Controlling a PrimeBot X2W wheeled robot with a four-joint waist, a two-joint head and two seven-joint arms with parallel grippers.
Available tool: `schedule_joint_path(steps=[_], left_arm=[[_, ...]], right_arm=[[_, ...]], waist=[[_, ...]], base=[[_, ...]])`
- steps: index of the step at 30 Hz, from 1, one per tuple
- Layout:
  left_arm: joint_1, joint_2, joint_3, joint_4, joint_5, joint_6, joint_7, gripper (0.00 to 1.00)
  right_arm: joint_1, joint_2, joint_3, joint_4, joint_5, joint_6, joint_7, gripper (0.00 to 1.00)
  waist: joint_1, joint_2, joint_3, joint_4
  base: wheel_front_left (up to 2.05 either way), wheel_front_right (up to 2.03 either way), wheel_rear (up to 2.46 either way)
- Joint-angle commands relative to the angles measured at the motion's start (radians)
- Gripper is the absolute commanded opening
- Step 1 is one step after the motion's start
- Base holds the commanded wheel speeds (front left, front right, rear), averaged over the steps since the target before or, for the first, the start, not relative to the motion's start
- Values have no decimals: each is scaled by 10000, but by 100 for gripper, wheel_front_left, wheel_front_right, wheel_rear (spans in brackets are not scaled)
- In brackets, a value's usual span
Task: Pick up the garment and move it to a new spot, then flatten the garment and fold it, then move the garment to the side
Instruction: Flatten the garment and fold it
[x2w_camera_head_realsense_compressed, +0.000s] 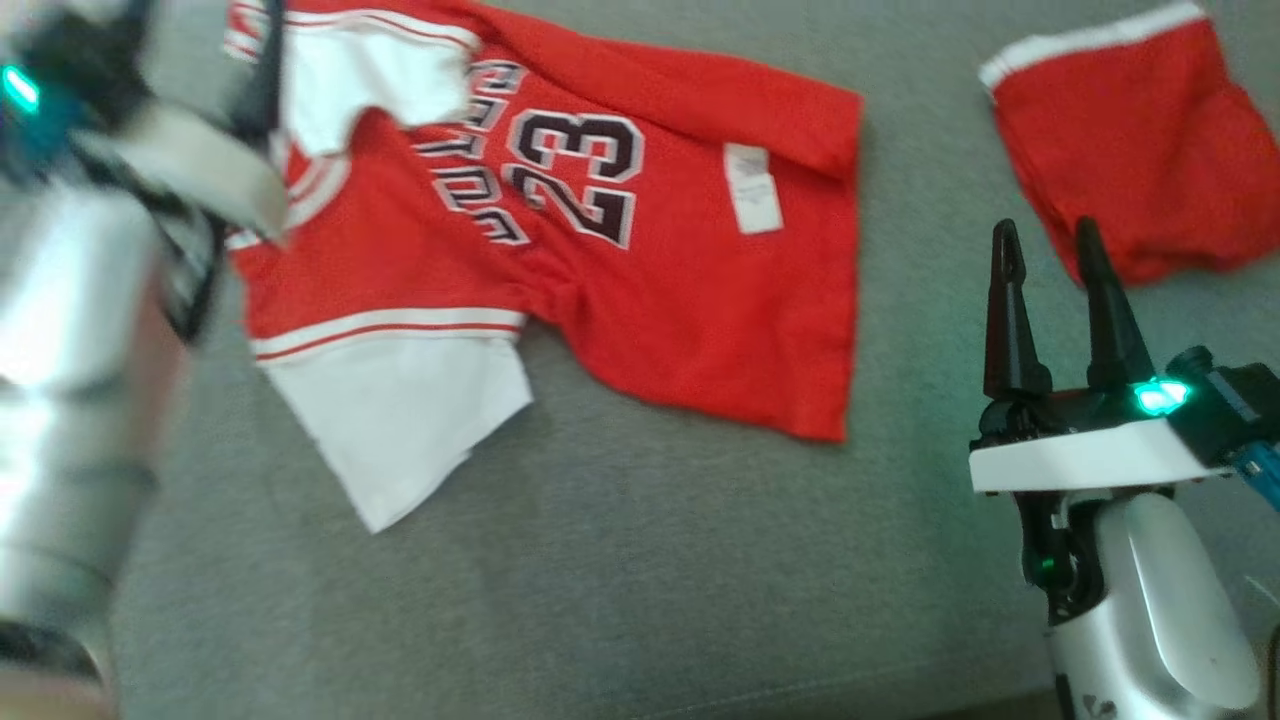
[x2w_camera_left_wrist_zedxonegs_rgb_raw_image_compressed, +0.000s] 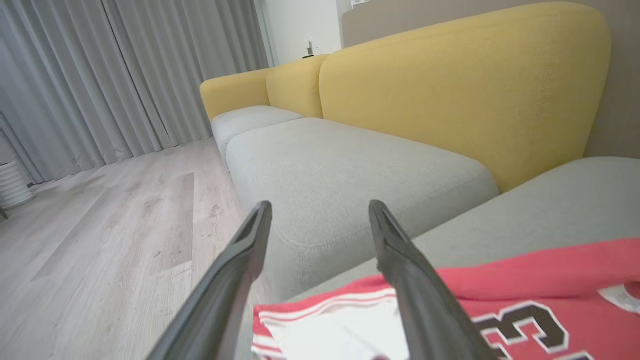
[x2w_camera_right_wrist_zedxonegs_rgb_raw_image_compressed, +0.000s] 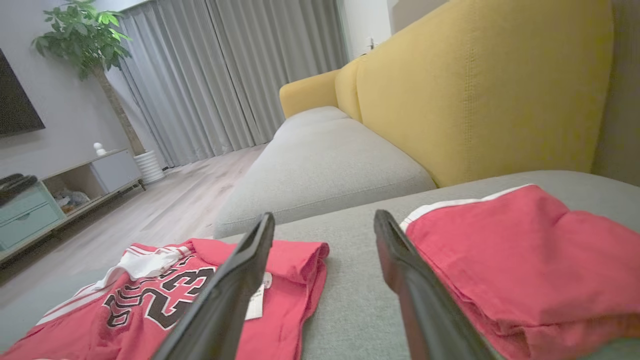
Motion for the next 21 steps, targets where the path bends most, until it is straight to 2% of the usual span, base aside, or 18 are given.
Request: schedule_joint_path(steps=[1,5,9,16,21], left_arm=[[156,305,204,-432,66,151,-164,100],[1616,46,263,-1402,9,551,-317,100],[3488,-147,544,-2880,-127,1165,-342,100],[6534,-391,766,-4994,-265,2096,-346,100],[7513,-443,650,-5635,-288,2352,-288,100]], right_arm=[[53,-37,154,-245,-145,-17,-61,100],[194,-37,-125,-103,-311,-17,-61,100],[393,-37,-365,26,-353,-17,-61,100],[777,-37,-510,133,-388,-17,-61,100],[877,-37,-449,149,-406,-17,-61,100]], waist=[[0,0,-548,594],[0,0,-1090,1141],[0,0,-1556,1521],[0,0,-1949,1887],[0,0,-1915,1991]], base=[[0,0,0],[0,0,0],[0,0,0],[0,0,0],[0,0,0]])
